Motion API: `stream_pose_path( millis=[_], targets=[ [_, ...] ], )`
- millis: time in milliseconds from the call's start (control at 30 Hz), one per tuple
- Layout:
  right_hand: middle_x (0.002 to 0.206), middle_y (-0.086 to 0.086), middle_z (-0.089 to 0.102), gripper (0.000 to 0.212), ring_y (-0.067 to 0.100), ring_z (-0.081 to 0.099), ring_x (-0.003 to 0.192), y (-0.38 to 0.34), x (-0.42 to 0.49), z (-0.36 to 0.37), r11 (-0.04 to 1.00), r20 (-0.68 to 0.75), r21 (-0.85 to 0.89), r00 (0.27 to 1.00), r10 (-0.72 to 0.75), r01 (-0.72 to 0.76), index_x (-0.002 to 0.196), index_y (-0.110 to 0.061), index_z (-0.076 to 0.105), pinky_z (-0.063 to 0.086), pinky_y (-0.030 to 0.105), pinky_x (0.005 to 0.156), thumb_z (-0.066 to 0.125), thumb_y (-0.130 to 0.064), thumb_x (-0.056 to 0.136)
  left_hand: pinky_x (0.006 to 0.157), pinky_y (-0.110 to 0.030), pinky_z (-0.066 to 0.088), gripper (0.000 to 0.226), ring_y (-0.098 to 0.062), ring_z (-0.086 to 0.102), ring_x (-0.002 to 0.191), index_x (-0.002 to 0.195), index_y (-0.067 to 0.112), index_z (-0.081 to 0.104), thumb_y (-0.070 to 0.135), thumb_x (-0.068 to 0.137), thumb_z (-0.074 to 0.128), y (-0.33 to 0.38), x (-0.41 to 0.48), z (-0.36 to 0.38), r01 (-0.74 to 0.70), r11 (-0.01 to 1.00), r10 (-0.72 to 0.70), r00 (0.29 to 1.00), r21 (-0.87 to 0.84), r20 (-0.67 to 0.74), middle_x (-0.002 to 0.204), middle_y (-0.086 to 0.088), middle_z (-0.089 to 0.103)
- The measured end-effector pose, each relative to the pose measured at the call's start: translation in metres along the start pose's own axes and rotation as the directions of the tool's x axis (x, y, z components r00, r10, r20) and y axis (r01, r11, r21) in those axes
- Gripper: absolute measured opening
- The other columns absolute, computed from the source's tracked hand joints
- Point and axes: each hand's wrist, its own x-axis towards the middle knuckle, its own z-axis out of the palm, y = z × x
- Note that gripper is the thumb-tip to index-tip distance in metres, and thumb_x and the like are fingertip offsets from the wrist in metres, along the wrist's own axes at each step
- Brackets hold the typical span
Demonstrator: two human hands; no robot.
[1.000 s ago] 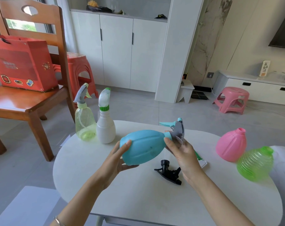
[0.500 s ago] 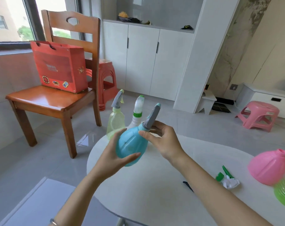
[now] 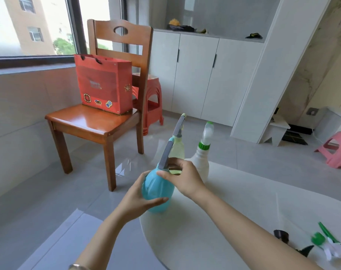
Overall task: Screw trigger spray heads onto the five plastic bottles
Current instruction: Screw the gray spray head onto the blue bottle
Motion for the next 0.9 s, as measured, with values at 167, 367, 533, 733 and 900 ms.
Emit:
stream_pose_path(
  millis=[167, 367, 533, 733, 900],
  targets=[
    [0.104, -0.004, 0.071, 0.031, 0.01, 0.063, 0.101, 0.008, 0.011, 0.003, 0.999, -0.028, 0.017, 0.999, 0.031, -0.031, 0.103, -0.02, 0.068, 0.049, 0.019, 0.088, 0.077, -0.028, 0.074, 0.096, -0.038, 0.053, 0.077, -0.012, 0.06, 0.113, 0.128, 0.04, 0.044, 0.031, 0.066, 0.088, -0.003, 0.009, 0.004, 0.008, 1.0, -0.008, 1.0, -0.017, 0.01, 0.122, 0.006, 0.061],
    [0.101, -0.01, 0.068, 0.028, 0.006, 0.061, 0.103, 0.02, 0.009, -0.001, 0.993, -0.05, 0.089, 0.995, 0.083, -0.079, 0.094, -0.03, 0.065, 0.048, 0.014, 0.083, 0.08, -0.025, 0.071, 0.098, -0.04, 0.051, 0.082, -0.016, 0.054, 0.119, 0.137, 0.032, 0.04, 0.031, 0.069, 0.087, -0.006, 0.017, 0.009, -0.001, 1.0, 0.001, 1.0, -0.011, -0.009, 0.129, 0.002, 0.052],
    [0.101, -0.015, 0.067, 0.026, 0.003, 0.06, 0.101, 0.022, 0.005, -0.004, 0.993, -0.052, 0.09, 0.996, 0.077, -0.072, 0.089, -0.036, 0.062, 0.045, 0.008, 0.079, 0.079, -0.025, 0.072, 0.087, -0.022, 0.055, 0.081, 0.0, 0.059, 0.11, 0.135, 0.041, 0.037, 0.037, 0.07, 0.084, -0.008, 0.017, 0.011, 0.005, 1.0, -0.005, 1.0, -0.02, 0.018, 0.125, 0.015, 0.058],
    [0.107, -0.013, 0.064, 0.034, 0.008, 0.058, 0.107, 0.02, -0.003, -0.007, 0.994, -0.076, 0.084, 0.994, 0.078, -0.072, 0.102, -0.031, 0.06, 0.045, 0.02, 0.09, 0.077, -0.023, 0.075, 0.11, -0.036, 0.041, 0.111, -0.015, 0.041, 0.135, 0.152, 0.026, 0.016, 0.044, 0.066, 0.084, -0.003, 0.008, 0.013, 0.046, 0.997, -0.045, 0.999, 0.062, -0.02, 0.15, 0.003, 0.037],
    [0.116, -0.008, 0.063, 0.035, 0.009, 0.058, 0.109, 0.015, -0.023, -0.034, 0.996, -0.106, 0.069, 0.992, 0.062, -0.055, 0.115, -0.02, 0.061, 0.043, 0.013, 0.085, 0.072, -0.023, 0.081, 0.109, -0.038, 0.039, 0.112, -0.011, 0.039, 0.133, 0.147, 0.03, 0.023, 0.065, 0.055, 0.075, 0.027, -0.013, 0.011, -0.039, 0.976, 0.076, 0.982, 0.214, -0.171, 0.148, 0.011, 0.032]
  ],
)
